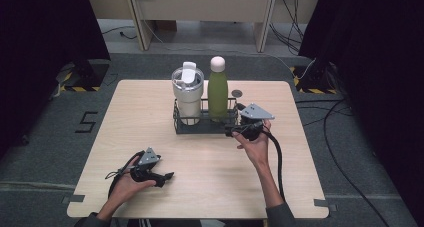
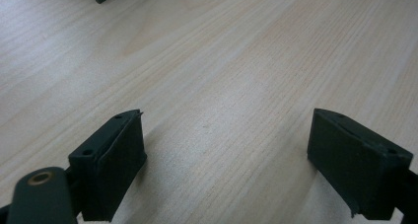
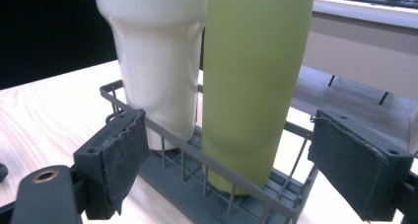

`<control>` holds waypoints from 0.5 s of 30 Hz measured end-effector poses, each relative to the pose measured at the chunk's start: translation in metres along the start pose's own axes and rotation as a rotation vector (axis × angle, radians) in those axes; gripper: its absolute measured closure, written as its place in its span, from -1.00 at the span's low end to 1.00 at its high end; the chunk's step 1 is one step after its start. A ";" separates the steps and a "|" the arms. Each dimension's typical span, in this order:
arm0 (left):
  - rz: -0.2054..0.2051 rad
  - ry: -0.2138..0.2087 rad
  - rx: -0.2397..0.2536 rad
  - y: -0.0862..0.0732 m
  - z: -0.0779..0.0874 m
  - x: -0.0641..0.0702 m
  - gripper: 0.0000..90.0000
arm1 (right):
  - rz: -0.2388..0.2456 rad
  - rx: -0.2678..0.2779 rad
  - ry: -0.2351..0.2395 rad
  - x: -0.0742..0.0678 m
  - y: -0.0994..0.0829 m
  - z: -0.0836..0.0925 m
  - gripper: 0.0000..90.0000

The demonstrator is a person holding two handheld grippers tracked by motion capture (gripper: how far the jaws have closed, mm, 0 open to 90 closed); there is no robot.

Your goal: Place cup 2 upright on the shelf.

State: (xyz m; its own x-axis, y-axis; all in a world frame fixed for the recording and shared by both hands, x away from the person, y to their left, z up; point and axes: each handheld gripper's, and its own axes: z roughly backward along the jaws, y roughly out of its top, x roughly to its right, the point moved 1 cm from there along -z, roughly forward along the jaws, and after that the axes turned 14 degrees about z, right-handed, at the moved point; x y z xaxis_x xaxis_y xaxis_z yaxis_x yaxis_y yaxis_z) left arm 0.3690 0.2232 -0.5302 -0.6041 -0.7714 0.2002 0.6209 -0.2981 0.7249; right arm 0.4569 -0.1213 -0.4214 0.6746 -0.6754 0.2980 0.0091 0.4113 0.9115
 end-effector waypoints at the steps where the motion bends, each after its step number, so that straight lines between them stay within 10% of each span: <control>1: 0.000 0.000 0.000 0.000 0.000 0.000 -0.70 | 0.002 0.003 0.000 -0.001 -0.001 0.002 -0.67; 15: -0.002 0.001 0.000 0.000 0.000 0.000 -0.70 | 0.022 0.002 0.019 -0.011 -0.009 0.022 -0.66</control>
State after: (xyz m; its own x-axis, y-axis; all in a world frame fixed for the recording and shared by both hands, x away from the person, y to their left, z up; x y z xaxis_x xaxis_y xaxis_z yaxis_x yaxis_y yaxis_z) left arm 0.3686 0.2233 -0.5302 -0.6049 -0.7712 0.1986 0.6199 -0.2994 0.7253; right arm 0.4333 -0.1316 -0.4266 0.6885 -0.6544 0.3128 -0.0074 0.4249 0.9052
